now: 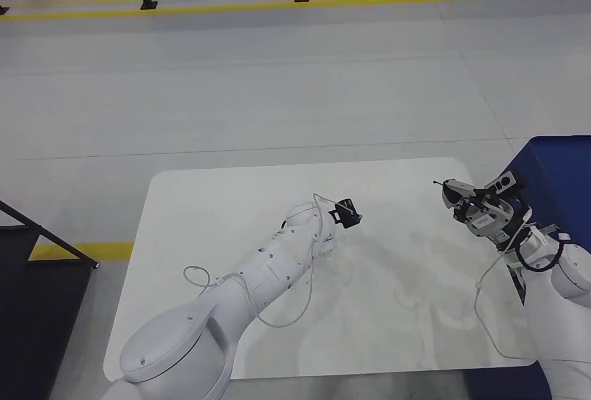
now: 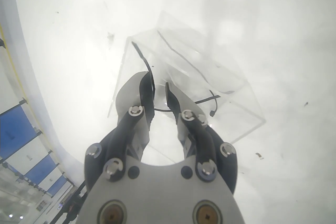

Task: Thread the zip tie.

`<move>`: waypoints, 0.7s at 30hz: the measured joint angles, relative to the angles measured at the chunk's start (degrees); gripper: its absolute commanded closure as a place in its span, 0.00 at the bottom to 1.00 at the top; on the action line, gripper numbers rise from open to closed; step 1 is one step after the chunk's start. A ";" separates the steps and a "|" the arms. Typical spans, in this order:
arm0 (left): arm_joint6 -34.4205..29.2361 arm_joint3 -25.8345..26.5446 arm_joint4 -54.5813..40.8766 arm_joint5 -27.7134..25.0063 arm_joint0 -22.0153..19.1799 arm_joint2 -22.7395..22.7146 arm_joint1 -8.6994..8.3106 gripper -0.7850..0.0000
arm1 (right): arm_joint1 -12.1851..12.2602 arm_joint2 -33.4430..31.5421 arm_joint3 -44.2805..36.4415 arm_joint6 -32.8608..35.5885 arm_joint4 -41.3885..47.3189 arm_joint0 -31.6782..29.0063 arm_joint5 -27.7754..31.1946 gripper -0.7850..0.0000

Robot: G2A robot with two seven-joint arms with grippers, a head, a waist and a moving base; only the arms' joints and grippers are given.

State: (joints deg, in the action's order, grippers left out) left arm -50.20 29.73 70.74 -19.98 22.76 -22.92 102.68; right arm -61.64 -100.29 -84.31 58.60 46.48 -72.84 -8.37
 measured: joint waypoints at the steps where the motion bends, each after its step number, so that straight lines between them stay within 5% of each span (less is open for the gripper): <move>1: 0.03 -0.54 -0.70 -1.07 -0.15 -0.25 0.24 0.87 | 0.00 0.00 0.00 0.00 0.00 0.00 0.00 1.00; 6: -0.15 -1.56 -1.96 -3.00 -0.81 -0.85 1.13 0.99 | 0.00 0.00 0.00 0.00 0.00 0.00 0.00 1.00; 21: -4.85 4.02 -0.03 -1.08 -1.15 -3.16 0.52 1.00 | 0.00 0.00 0.00 0.00 0.00 0.00 0.00 1.00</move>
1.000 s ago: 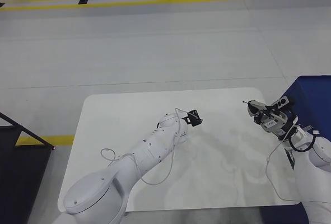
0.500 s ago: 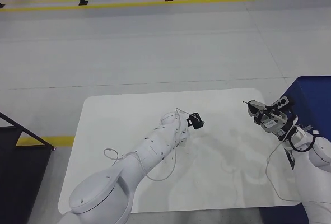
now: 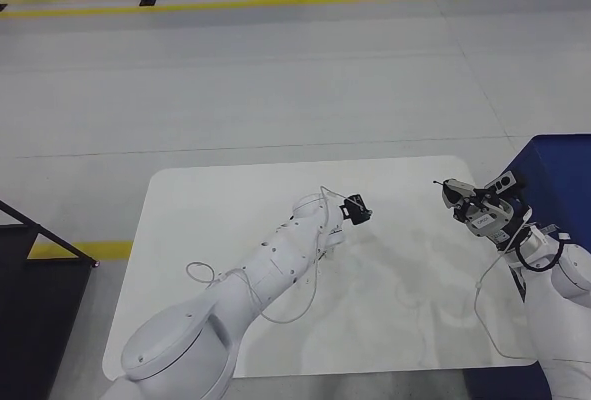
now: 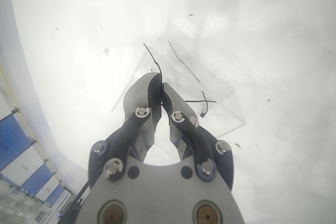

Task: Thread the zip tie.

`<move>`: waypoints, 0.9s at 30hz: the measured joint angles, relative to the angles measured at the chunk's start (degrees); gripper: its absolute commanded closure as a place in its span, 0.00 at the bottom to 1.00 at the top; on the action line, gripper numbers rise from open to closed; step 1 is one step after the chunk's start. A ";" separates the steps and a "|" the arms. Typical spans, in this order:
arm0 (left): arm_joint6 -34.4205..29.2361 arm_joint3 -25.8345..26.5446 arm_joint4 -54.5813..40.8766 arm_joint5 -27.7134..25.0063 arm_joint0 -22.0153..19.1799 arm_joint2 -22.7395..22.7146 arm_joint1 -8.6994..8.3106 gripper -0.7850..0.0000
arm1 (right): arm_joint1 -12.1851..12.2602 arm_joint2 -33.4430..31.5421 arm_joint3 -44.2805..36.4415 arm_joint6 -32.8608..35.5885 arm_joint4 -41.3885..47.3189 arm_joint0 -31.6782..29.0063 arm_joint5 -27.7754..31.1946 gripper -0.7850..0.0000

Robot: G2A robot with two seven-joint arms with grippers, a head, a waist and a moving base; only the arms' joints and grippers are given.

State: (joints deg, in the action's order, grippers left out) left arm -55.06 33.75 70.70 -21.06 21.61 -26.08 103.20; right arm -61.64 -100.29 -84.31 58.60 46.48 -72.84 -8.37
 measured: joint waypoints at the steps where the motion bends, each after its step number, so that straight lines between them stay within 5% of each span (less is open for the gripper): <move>1: -0.60 0.90 0.33 0.08 0.17 -0.22 -0.20 1.00 | 0.00 0.00 0.00 0.00 0.00 0.00 0.00 1.00; 9: -4.46 11.11 3.48 2.38 2.76 -3.37 -3.01 1.00 | 0.00 0.00 0.00 0.00 0.00 0.00 0.00 1.00; 15: -5.99 24.29 10.58 9.34 7.37 -8.43 -6.66 1.00 | 0.00 0.00 0.00 0.00 0.00 0.00 0.00 1.00; 23: -6.24 22.97 10.40 8.86 7.49 -7.92 -6.62 1.00 | -0.01 0.04 -0.22 -0.16 0.02 -0.04 0.15 1.00; 27: -11.37 23.44 8.68 6.89 7.52 -9.00 -6.43 1.00 | 0.10 -1.01 -1.88 -1.53 0.79 -0.13 1.12 1.00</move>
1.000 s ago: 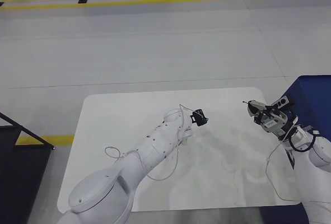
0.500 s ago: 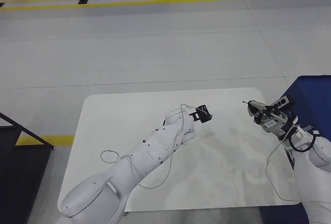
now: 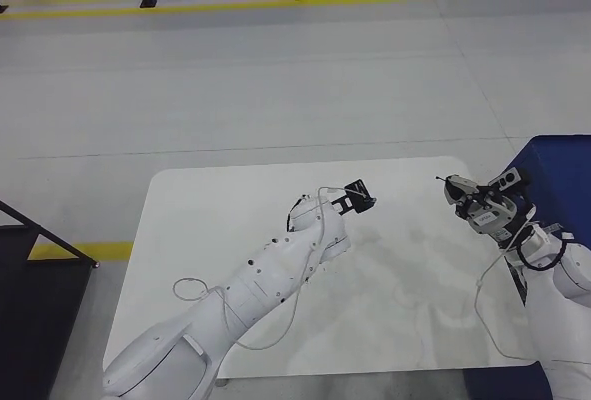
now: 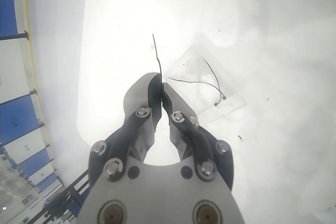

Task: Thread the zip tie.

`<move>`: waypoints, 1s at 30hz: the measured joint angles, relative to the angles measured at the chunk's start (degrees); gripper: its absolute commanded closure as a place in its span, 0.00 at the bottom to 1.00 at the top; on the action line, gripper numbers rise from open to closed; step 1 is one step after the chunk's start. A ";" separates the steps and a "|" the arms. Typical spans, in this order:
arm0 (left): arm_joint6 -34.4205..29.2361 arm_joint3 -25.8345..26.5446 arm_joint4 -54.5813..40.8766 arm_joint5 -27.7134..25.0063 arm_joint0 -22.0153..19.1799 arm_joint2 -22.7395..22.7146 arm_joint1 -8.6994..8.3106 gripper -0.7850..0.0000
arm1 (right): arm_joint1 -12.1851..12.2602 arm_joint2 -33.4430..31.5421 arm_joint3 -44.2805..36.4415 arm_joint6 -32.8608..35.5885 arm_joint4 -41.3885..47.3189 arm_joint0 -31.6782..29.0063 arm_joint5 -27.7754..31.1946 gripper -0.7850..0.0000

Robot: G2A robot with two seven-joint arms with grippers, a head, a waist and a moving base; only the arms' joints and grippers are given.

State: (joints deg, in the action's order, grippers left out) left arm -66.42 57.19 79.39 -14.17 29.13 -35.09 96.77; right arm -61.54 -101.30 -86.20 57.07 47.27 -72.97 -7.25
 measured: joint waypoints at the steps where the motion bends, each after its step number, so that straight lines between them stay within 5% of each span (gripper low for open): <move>1: -1.66 0.22 -2.55 -2.09 -0.26 -1.15 -0.06 1.00 | 0.12 -0.65 0.12 -0.02 0.41 0.23 -0.45 1.00; 9: -12.66 6.13 -21.39 -11.37 1.10 -8.90 -1.37 1.00 | 0.88 -3.13 1.98 1.87 -0.21 1.69 0.55 1.00; 16: -11.88 10.75 -43.31 -11.84 1.51 -8.86 -3.70 1.00 | 1.20 -3.82 2.15 4.57 -2.10 2.18 5.11 1.00; 30: -11.95 10.68 -40.01 -11.77 1.51 -8.87 -3.65 1.00 | 1.20 -3.80 2.15 4.52 -2.08 2.17 5.04 1.00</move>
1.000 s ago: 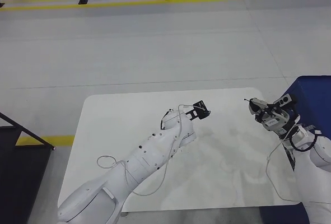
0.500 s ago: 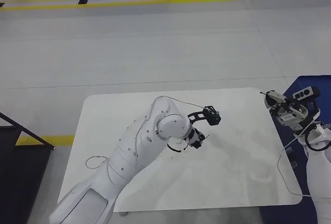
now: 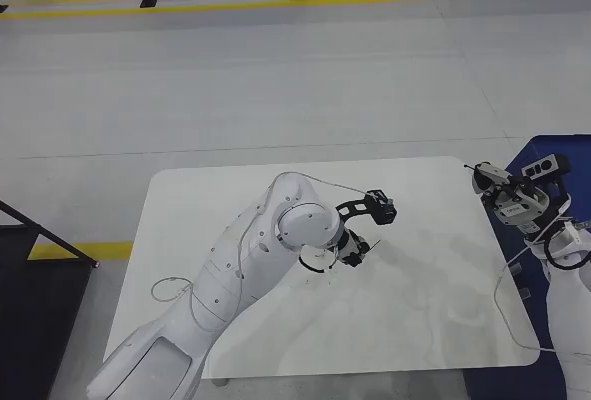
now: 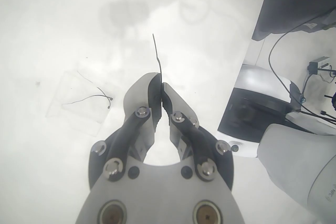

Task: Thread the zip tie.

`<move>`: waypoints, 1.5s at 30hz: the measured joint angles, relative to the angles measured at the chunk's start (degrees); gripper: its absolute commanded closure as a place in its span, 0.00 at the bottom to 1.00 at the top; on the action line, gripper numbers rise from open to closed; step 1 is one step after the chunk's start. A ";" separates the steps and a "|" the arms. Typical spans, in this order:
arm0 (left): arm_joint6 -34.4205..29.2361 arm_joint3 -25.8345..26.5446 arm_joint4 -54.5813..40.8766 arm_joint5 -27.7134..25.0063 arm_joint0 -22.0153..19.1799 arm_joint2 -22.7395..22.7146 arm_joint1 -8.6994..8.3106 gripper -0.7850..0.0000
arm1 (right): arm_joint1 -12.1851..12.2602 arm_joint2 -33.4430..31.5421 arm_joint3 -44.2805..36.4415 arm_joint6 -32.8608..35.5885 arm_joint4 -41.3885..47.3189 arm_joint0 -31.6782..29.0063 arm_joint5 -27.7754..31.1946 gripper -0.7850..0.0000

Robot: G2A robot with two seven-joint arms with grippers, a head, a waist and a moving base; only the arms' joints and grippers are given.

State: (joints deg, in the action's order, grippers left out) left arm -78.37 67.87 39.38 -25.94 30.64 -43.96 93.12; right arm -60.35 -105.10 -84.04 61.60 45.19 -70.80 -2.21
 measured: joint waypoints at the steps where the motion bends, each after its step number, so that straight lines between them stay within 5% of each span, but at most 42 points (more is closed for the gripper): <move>1: 0.00 0.00 0.00 0.00 0.00 0.00 0.00 1.00 | 0.00 0.00 0.00 0.00 0.00 0.00 0.00 1.00; 6: 0.55 -0.44 -2.06 -0.27 1.31 -1.09 -0.19 1.00 | -0.10 0.28 -1.21 -0.41 -0.68 -0.30 1.09 1.00; 11: -6.34 0.88 -22.13 6.23 2.44 -2.98 -2.58 1.00 | -0.86 2.54 -4.31 -3.74 -10.92 -3.91 22.47 1.00; 14: -9.79 2.41 -31.51 9.89 1.92 -2.90 -4.68 1.00 | -1.12 3.88 -2.67 -6.42 -12.73 -4.83 29.82 1.00; 18: -9.63 0.35 -45.84 10.46 0.43 -1.09 -7.32 1.00 | -1.27 4.82 -3.79 -8.36 -13.56 -5.54 30.45 1.00; 21: -9.62 0.39 -55.07 9.80 0.25 -0.95 -7.66 1.00 | -1.27 4.80 -3.79 -8.30 -13.51 -5.54 30.41 1.00; 28: -9.62 0.43 -49.86 9.85 0.33 -0.98 -7.62 1.00 | -1.27 4.92 -4.08 -8.18 -13.38 -5.69 30.45 1.00; 32: -9.63 0.93 -56.67 11.14 1.20 -0.20 -7.89 1.00 | -0.92 4.30 -7.47 -4.62 -17.49 -7.95 33.72 1.00; 37: -9.63 1.81 -58.59 22.08 -7.40 5.65 -9.38 1.00 | -0.21 3.95 -9.80 -1.07 -26.78 -10.01 33.48 1.00; 43: -9.63 -0.48 -60.18 37.49 -17.03 15.83 -11.04 1.00 | 0.65 3.85 -10.62 4.69 -27.98 -9.73 27.36 1.00; 45: -9.63 -0.77 -60.33 38.28 -17.90 16.56 -11.13 1.00 | 0.66 3.79 -10.60 4.67 -27.99 -9.71 27.40 1.00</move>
State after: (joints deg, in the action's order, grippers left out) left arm -88.00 67.10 -20.94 12.34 12.74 -27.40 81.99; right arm -59.69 -101.31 -94.64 66.26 17.20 -80.51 25.19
